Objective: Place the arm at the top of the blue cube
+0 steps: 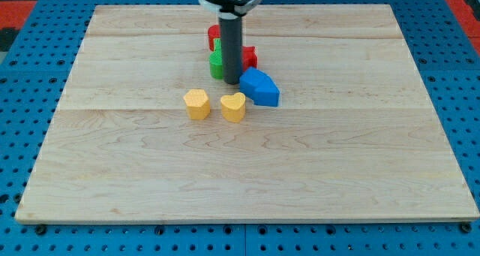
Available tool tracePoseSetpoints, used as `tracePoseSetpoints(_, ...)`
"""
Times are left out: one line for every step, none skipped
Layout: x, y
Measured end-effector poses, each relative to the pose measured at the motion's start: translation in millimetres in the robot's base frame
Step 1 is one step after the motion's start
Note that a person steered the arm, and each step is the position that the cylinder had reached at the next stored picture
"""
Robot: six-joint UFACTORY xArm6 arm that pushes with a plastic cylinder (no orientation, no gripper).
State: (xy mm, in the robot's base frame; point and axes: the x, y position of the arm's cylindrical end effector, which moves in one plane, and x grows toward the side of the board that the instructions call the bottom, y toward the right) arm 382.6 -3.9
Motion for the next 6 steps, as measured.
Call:
tracePoseSetpoints(-1.7,32.9)
tracePoseSetpoints(25.1,62.1)
tracePoseSetpoints(64.5,60.9)
tracePoseSetpoints(54.3,58.1)
tracePoseSetpoints(34.3,72.8)
tracePoseSetpoints(30.2,78.6)
